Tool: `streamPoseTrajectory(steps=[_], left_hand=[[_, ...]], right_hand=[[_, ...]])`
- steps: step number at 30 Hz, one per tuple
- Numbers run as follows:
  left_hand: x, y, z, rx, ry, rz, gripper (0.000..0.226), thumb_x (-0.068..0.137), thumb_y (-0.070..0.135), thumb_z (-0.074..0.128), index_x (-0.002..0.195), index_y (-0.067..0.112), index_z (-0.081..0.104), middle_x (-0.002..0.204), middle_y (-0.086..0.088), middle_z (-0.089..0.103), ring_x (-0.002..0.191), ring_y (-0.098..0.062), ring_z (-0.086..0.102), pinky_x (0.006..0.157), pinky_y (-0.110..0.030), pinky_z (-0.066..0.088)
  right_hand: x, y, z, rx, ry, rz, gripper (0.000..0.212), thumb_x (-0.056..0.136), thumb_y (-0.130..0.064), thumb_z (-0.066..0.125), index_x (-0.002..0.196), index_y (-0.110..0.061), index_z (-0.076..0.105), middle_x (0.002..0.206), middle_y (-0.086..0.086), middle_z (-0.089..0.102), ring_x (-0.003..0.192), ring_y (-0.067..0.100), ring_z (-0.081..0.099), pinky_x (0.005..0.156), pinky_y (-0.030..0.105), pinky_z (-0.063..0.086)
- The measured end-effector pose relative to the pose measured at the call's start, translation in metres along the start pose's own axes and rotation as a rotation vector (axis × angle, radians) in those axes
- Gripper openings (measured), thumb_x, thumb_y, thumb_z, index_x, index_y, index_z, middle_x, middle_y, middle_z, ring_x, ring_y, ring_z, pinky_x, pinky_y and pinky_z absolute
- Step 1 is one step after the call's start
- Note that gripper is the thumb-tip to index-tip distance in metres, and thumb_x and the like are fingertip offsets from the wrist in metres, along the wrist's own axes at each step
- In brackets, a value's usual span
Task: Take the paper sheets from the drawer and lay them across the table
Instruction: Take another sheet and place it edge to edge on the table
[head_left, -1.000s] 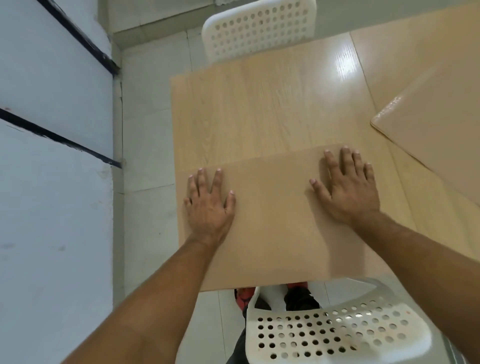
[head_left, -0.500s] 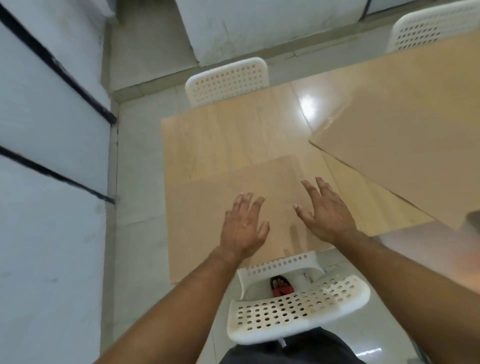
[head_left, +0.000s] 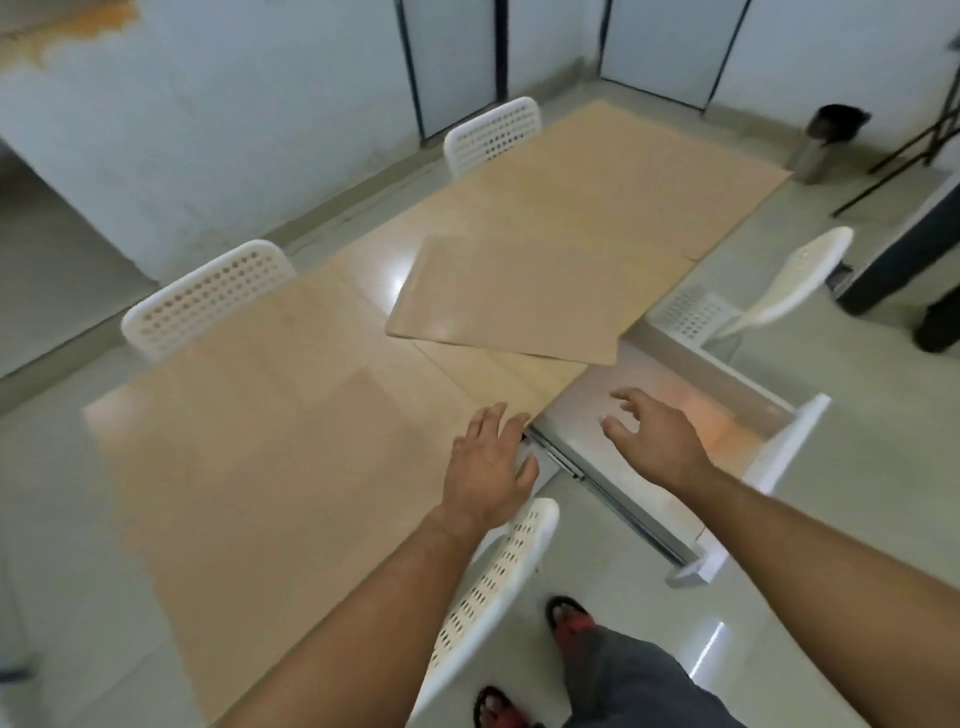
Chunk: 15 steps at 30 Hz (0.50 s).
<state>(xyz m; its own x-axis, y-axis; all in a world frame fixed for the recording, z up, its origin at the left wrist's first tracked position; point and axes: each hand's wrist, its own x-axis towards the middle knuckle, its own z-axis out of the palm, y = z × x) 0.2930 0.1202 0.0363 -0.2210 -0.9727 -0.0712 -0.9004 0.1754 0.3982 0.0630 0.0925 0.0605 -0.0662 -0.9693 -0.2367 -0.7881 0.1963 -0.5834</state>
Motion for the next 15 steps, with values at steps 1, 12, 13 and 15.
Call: streamPoseTrajectory(steps=[1,12,13,15], left_hand=[[0.009,0.011,0.003,0.006,-0.011,0.016,0.056,0.096,0.042,0.045,0.149,0.024,0.037,0.160,-0.007,0.028,0.148,-0.026,0.022,0.110,-0.052,0.036],[0.150,0.082,0.047,0.115,-0.238,-0.031,0.061,0.097,0.040,0.047,0.153,0.020,0.032,0.163,-0.006,0.024,0.149,-0.025,0.018,0.114,-0.051,0.031],[0.165,0.085,0.052,0.118,-0.253,-0.050,0.062,0.096,0.040,0.048,0.153,0.021,0.032,0.163,-0.007,0.025,0.149,-0.025,0.019,0.113,-0.051,0.032],[0.191,0.089,0.063,0.128,-0.272,-0.089,0.063,0.095,0.039,0.050,0.152,0.020,0.033,0.163,-0.007,0.025,0.150,-0.025,0.019,0.112,-0.051,0.034]], right_hand=[[0.002,0.011,-0.007,0.049,0.009,0.046,0.045,0.092,-0.043,0.059,0.135,-0.028,0.056,0.130,0.003,0.065,0.118,0.023,0.060,0.095,0.033,0.044],[0.108,0.085,-0.007,0.615,-0.173,0.418,0.034,0.090,-0.022,0.062,0.123,-0.017,0.067,0.108,0.001,0.070,0.086,0.021,0.071,0.080,0.031,0.050],[0.122,0.088,-0.005,0.642,-0.211,0.427,0.034,0.091,-0.020,0.060,0.124,-0.017,0.065,0.110,0.002,0.069,0.087,0.021,0.071,0.078,0.032,0.050],[0.146,0.089,-0.002,0.703,-0.273,0.440,0.033,0.096,-0.018,0.054,0.128,-0.018,0.060,0.116,0.004,0.067,0.093,0.022,0.071,0.076,0.033,0.051]])
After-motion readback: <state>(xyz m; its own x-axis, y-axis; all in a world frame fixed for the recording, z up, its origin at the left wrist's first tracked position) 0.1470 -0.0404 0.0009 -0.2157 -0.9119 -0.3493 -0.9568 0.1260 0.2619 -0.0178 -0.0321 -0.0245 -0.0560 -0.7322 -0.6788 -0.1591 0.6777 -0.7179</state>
